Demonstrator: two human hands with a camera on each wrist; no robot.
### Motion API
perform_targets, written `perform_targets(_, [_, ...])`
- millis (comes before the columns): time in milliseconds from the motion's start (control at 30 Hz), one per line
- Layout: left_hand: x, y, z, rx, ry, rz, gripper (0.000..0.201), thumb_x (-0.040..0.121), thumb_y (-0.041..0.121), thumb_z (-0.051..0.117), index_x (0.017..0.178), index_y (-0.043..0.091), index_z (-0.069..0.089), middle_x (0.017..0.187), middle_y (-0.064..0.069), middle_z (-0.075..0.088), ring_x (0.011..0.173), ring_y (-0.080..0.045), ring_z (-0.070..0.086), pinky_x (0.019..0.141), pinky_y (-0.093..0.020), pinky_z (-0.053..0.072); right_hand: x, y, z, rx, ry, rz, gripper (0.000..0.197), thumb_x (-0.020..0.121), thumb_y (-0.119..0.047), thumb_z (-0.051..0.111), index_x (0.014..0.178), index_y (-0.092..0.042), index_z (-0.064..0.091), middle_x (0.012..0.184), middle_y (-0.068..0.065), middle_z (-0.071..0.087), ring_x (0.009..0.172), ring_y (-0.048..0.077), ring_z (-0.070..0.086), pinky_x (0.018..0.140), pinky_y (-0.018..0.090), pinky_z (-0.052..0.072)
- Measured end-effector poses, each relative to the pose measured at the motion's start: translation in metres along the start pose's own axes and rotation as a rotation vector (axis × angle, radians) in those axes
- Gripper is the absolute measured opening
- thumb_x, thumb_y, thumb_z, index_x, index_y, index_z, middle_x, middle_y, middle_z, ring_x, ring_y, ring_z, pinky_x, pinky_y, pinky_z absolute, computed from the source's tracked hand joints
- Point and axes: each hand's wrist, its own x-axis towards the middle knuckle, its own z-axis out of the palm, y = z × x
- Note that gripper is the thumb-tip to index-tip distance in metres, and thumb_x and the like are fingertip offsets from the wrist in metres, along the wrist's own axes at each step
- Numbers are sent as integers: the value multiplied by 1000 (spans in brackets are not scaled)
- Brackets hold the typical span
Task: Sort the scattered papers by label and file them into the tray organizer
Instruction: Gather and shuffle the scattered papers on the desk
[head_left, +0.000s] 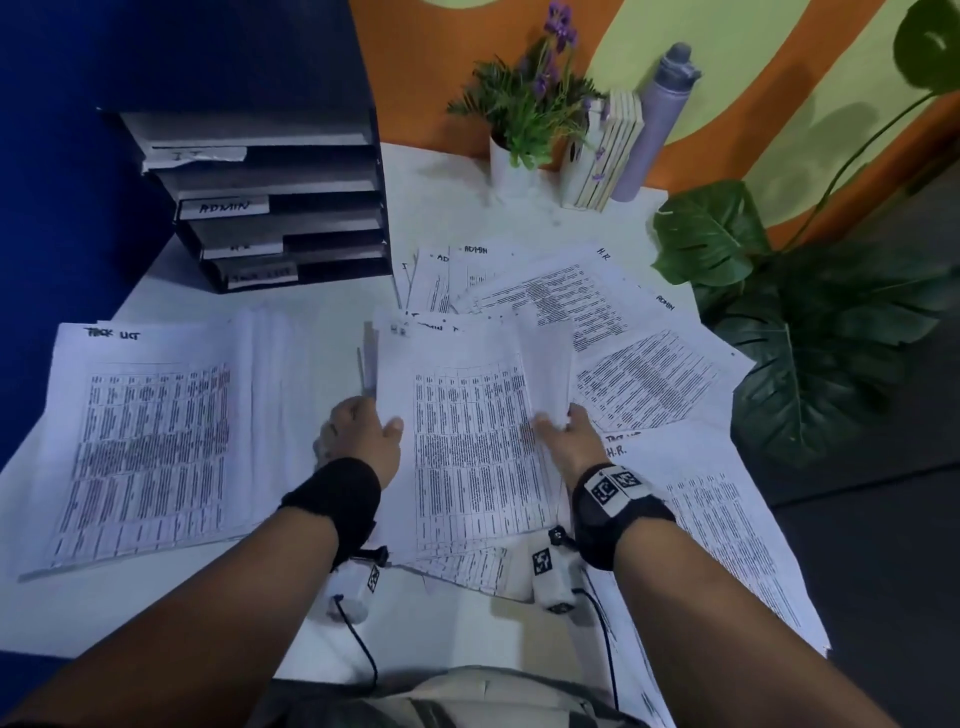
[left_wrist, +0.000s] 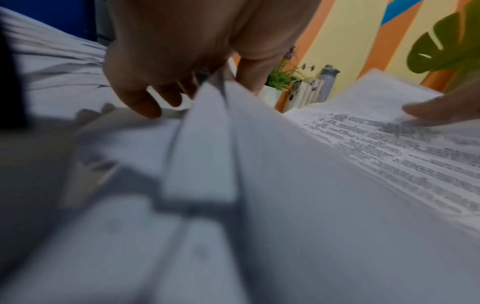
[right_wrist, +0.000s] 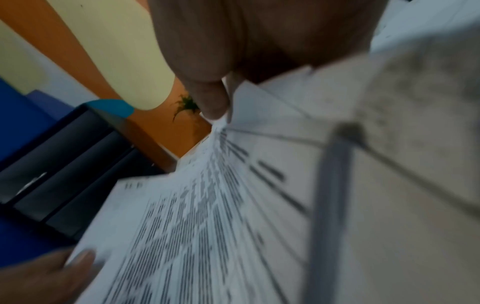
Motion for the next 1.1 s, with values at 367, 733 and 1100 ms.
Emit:
perform_targets(367, [10,-3,2,-155,-62,58,55,99,18,37,150,31,25,155,-5,23,136,-29,34,113,-43,31,20,-2,4,-472,57,-90,54,90,-5,29,142,-17,27,128,18,51,107,35,57,87,43,48])
perform_targets(733, [11,6,-4,-374,-147,-25,66,99,27,46,153,17,10,156,-5,26,141,-27,32,115,-38,27,7,-14,23,-27,-53,48,63,85,-2,61,141,-9,34,132,13,51,122,32,51,95,40,49])
perform_targets(1100, [-3,26,-74,-1068,-13,196,58,79,12,76,130,15,50,116,0,69,108,-19,65,94,-42,51,-44,-76,-25,442,-135,-438,55,87,11,58,129,-22,46,101,-27,66,90,-20,58,70,3,46])
